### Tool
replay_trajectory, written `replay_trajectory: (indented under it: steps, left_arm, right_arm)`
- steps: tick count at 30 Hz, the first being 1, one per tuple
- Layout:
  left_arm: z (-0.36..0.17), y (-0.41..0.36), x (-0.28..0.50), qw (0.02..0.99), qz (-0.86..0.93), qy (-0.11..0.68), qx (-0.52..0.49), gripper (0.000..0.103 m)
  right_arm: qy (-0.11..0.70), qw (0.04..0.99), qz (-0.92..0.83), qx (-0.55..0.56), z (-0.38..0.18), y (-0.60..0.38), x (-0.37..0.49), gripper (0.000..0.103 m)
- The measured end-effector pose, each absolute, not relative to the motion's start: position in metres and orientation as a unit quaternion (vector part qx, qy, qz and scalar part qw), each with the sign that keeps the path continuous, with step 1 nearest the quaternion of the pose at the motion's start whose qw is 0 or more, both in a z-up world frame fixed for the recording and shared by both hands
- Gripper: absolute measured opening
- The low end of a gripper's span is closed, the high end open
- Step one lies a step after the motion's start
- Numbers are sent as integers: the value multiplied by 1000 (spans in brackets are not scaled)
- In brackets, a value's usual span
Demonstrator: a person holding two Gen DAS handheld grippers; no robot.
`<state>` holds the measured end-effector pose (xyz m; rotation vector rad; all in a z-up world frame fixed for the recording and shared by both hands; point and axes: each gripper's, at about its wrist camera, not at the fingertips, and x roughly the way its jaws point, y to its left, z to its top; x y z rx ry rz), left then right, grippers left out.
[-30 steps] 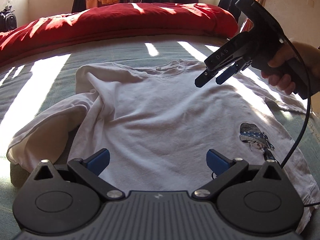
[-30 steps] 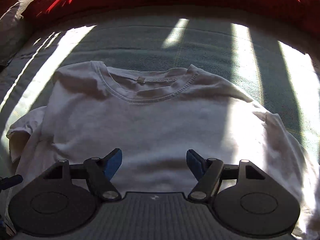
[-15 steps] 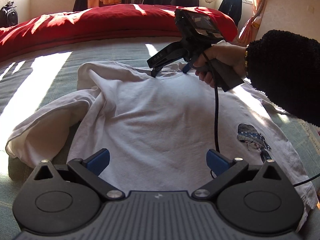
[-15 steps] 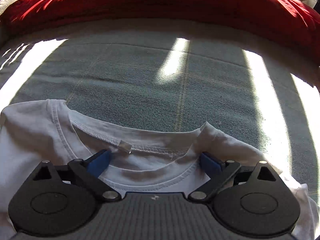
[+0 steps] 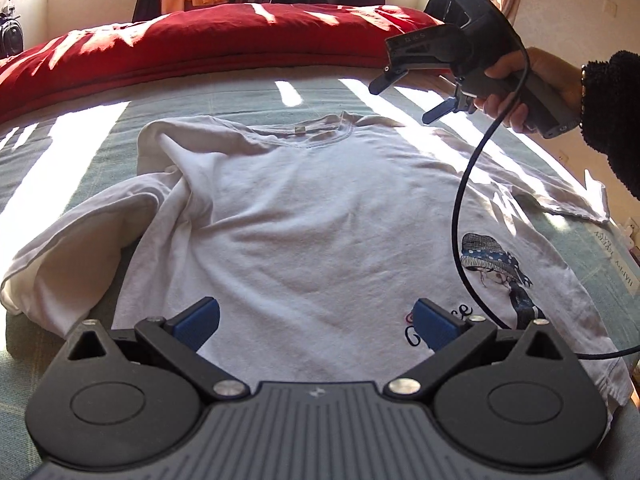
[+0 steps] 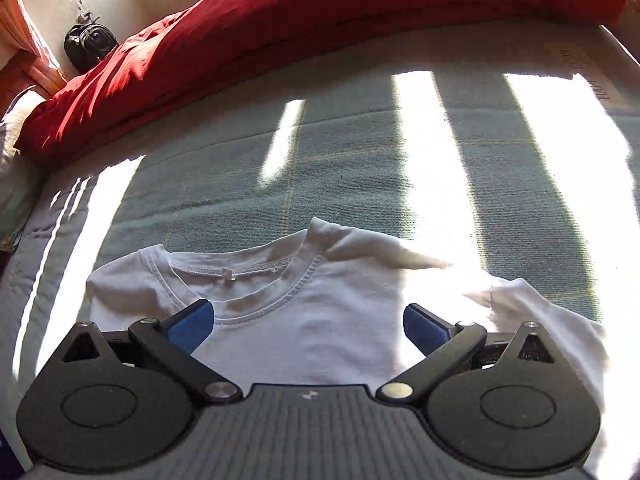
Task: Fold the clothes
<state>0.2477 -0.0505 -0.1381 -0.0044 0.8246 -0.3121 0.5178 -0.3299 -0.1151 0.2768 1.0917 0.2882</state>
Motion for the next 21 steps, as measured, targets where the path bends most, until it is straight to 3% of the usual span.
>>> replay_trajectory:
  steps: [12,16,21]
  left_arm:
    - [-162,-54,263,890,-144,433,8,102]
    - [-162,-55,261,890,-142,434,11,102]
    - [-158,-53,258,890,-144,432,6,102]
  right_arm:
    - [501,846,62,170,-170,-381,546,103]
    - [485,859,49,159,-157,-393,551,103]
    - [476,847,66,225,-126,-426,516,103]
